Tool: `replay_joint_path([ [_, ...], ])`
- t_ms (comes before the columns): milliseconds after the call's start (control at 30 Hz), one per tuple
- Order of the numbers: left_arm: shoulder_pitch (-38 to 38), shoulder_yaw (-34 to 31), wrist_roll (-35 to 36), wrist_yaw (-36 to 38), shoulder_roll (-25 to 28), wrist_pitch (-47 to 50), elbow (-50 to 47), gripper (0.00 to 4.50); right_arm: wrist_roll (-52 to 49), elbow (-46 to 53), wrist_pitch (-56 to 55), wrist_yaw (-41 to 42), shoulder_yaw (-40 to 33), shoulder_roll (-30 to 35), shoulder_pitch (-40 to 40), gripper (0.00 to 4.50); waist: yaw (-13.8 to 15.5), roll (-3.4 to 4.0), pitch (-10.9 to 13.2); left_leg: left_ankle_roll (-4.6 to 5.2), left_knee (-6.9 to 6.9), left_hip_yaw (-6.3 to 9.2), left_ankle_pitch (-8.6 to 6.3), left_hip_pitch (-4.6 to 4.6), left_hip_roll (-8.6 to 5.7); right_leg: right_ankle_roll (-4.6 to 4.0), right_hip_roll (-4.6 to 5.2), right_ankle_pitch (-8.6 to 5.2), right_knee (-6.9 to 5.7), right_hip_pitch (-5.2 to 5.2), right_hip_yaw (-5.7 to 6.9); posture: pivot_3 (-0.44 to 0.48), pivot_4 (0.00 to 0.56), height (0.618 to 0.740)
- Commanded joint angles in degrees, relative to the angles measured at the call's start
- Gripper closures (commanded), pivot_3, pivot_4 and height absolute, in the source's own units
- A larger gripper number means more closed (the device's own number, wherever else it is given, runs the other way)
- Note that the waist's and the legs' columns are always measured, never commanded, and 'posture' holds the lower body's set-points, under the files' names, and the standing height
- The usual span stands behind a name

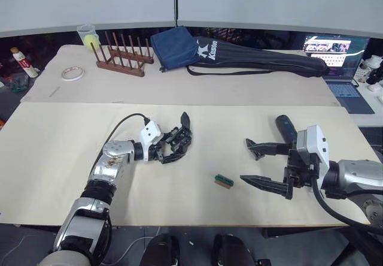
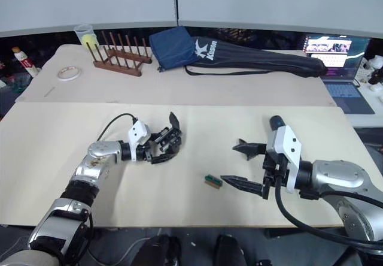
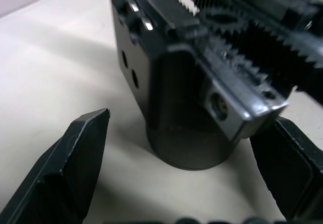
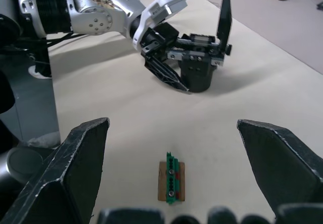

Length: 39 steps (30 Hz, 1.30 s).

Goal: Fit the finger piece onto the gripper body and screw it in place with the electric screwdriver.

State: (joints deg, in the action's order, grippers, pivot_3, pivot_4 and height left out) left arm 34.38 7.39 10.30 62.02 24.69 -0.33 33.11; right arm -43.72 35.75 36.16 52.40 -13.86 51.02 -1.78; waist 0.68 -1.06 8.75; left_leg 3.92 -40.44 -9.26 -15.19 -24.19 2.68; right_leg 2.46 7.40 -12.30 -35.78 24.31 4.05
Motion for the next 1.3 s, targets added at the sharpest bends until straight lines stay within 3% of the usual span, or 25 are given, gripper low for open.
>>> replay_joint_path([
  [33,0.7,-0.2,-0.5,0.4,-0.8,-2.4,-0.2,0.59,-1.1,2.1,-0.5,-0.3,-1.5,0.0,0.1,0.0,0.0,0.0,0.0,0.01,0.0,0.0,-0.01,0.0,0.0,0.0,0.0,0.0,0.0,0.0,0.0,0.0,0.15,0.74],
  [167,-0.5,-0.7,-0.7,-0.3,-1.5,-2.7,-1.2,2.22,-1.2,2.2,-0.4,-0.7,-1.0,-0.1,-0.1,0.0,0.1,0.0,0.0,0.17,-0.02,0.02,-0.1,0.0,0.0,0.01,0.0,0.01,-0.01,-0.01,0.0,0.0,0.15,0.74],
  [333,-6.4,-1.8,0.3,-4.5,-1.5,1.7,-12.1,2.2,-1.2,1.9,-0.5,-0.8,-0.3,-0.5,-0.6,0.0,-0.2,0.0,0.0,0.19,-0.03,0.02,-0.11,0.0,0.02,0.02,0.0,0.01,0.0,-0.01,-0.01,0.0,0.15,0.74],
  [500,-13.4,-3.6,-0.1,-19.6,-5.1,18.6,-34.9,2.2,-1.3,2.2,-0.7,-0.7,-0.3,-0.9,0.0,0.0,0.0,-0.03,0.0,-0.05,-0.03,0.03,0.02,-0.01,0.02,0.06,0.01,0.03,-0.01,-0.01,-0.06,0.0,0.15,0.74],
  [667,-16.4,-2.6,-3.2,-33.8,-11.1,32.1,-47.6,2.2,-1.3,2.1,-0.7,-0.6,-0.3,-1.0,0.1,0.0,0.2,-0.05,0.0,0.31,-0.33,0.2,-0.18,-0.14,-0.01,0.15,0.01,0.07,-0.07,-0.05,-0.03,0.0,0.15,0.74],
  [833,-17.0,-0.5,-6.6,-43.6,-16.9,36.8,-50.0,2.2,-0.9,1.9,-0.8,-1.0,-0.4,-1.1,0.2,0.0,0.2,-0.06,0.0,0.03,-0.33,0.19,-0.02,-0.14,-0.06,0.19,0.01,0.07,-0.03,-0.07,-0.05,0.0,0.15,0.74],
  [1067,-20.5,3.3,-9.2,-47.0,-18.0,35.1,-48.2,2.2,-0.5,1.9,-1.2,-1.1,0.3,-1.4,0.5,0.0,0.1,-0.07,0.0,0.23,-0.32,0.19,-0.14,-0.12,-0.05,0.18,0.01,0.07,-0.04,-0.06,-0.04,0.0,0.15,0.74],
  [1100,-20.6,2.8,-8.7,-46.9,-18.1,35.0,-48.2,1.16,-0.4,1.9,-1.2,-1.1,0.4,-1.5,0.5,0.0,0.1,-0.07,0.0,0.24,-0.32,0.19,-0.15,-0.12,-0.05,0.17,0.01,0.07,-0.05,-0.06,-0.04,0.0,0.15,0.74],
  [1167,-20.9,2.1,-6.9,-45.0,-17.1,35.3,-48.7,0.26,-0.3,1.9,-1.3,-1.2,0.5,-1.5,0.5,0.0,0.1,-0.07,0.0,0.27,-0.33,0.2,-0.17,-0.12,-0.04,0.17,0.03,0.07,-0.05,-0.06,-0.05,0.0,0.15,0.74],
  [1200,-21.4,2.1,-5.6,-42.9,-16.1,35.7,-49.5,0.04,-0.3,1.9,-1.3,-1.2,0.5,-1.5,0.5,0.0,0.1,-0.07,0.0,0.27,-0.32,0.2,-0.17,-0.12,-0.04,0.17,0.03,0.07,-0.05,-0.05,-0.04,0.0,0.15,0.74],
  [1300,-23.1,1.5,-1.9,-35.0,-10.3,35.3,-51.1,0.04,-0.1,1.6,-1.4,-1.2,0.8,-1.4,0.0,0.0,0.0,-0.05,0.0,0.24,-0.31,0.2,-0.16,-0.11,-0.03,0.15,0.02,0.06,-0.06,-0.03,-0.04,0.0,0.15,0.74],
])
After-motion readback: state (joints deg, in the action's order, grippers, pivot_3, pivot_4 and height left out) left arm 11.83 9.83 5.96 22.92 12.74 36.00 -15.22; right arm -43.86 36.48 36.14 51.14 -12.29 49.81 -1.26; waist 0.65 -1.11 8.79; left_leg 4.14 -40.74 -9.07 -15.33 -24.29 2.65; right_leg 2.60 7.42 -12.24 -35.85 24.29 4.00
